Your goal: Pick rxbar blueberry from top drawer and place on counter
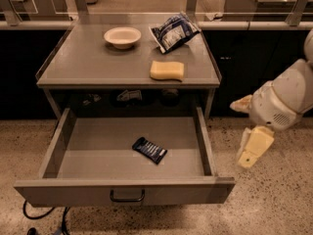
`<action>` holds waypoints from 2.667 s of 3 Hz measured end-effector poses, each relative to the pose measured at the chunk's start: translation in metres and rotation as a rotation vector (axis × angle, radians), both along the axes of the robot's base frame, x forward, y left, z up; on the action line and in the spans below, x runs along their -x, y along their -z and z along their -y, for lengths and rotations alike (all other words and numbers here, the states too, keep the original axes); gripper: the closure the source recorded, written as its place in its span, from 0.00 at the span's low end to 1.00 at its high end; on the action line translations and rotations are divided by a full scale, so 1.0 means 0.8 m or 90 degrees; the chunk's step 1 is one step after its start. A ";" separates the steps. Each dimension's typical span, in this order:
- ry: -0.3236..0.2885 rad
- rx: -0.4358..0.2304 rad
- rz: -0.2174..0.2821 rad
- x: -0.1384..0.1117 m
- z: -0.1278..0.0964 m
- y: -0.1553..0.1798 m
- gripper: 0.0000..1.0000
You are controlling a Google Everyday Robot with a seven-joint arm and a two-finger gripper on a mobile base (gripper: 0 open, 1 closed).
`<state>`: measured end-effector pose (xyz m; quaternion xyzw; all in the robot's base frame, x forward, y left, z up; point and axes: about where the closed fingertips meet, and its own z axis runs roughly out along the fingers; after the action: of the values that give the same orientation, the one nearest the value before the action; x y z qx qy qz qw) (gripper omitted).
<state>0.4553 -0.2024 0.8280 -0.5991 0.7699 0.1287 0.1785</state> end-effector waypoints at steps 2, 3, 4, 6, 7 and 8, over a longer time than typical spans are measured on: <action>-0.012 -0.154 -0.039 -0.066 -0.051 0.138 0.00; -0.008 -0.188 -0.003 -0.094 -0.076 0.154 0.00; 0.008 -0.142 0.050 -0.119 -0.109 0.159 0.00; 0.017 -0.108 0.065 -0.125 -0.140 0.173 0.00; -0.006 -0.177 0.061 -0.126 -0.150 0.171 0.00; -0.048 -0.316 0.069 -0.128 -0.192 0.143 0.00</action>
Offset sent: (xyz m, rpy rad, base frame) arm 0.0926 0.0666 -0.1548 0.3639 0.0466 0.0252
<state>0.5578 -0.0489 0.7138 -0.5715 0.6809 0.2879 0.3562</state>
